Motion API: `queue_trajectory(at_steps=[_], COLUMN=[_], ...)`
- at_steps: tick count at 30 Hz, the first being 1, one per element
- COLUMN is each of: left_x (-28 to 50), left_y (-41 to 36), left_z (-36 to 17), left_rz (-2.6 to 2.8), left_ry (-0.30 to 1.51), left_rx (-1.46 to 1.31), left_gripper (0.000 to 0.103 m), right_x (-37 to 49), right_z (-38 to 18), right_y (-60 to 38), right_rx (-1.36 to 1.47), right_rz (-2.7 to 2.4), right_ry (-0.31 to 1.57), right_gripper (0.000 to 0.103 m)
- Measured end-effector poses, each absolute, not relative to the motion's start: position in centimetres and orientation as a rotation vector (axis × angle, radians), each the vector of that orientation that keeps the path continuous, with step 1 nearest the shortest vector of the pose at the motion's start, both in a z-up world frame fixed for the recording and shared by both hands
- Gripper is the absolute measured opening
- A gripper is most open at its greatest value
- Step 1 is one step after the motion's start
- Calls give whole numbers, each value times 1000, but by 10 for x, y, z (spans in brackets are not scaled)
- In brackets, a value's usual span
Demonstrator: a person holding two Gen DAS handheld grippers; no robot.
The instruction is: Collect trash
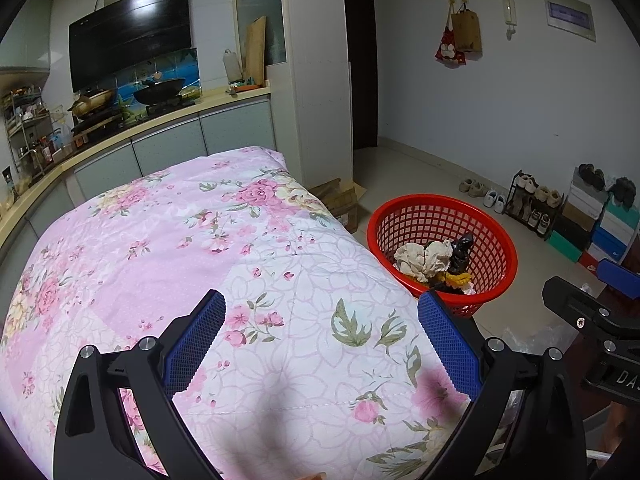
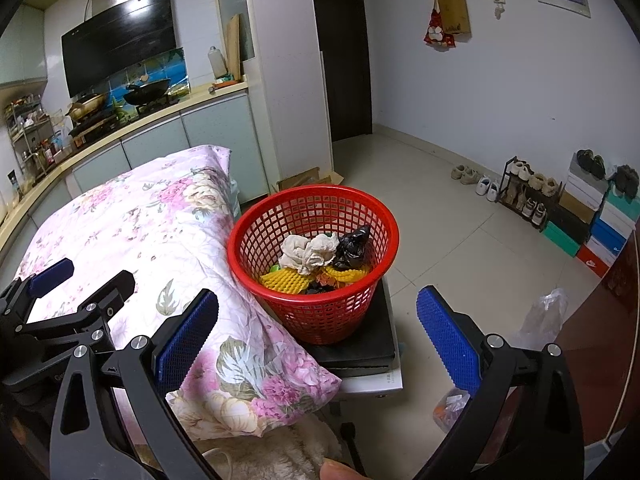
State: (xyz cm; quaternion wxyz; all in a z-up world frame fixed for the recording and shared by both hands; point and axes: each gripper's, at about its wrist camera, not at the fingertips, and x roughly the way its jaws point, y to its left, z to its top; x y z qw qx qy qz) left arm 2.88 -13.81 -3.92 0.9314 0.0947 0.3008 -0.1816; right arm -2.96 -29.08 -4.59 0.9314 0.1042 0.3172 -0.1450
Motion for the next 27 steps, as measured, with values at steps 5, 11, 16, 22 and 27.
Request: queue_trajectory(at_steps=[5,11,16,22,27], left_x=[28,27,26,24,24], left_y=[-138,-136,-136,-135,-135], left_z=[-39,-37,-35,-35,-35], left_rz=[-372,-370,-367,-366,-366], left_ry=[613,608,601,601,601], left_rx=[192,185,179,178,177], left_gripper=[94,94,94,94,94], right_x=[-29,-30,-29,-29,-29], right_z=[-46,-45,-44,-44,-42], right_y=[-290,-289,-287,-286,-287], right_rx=[211,210,209,208,203], right_rz=[-296,-294,-293,-290,-284], right_ry=[648,647,646,645,641], right_gripper=[96,96,96,96,96])
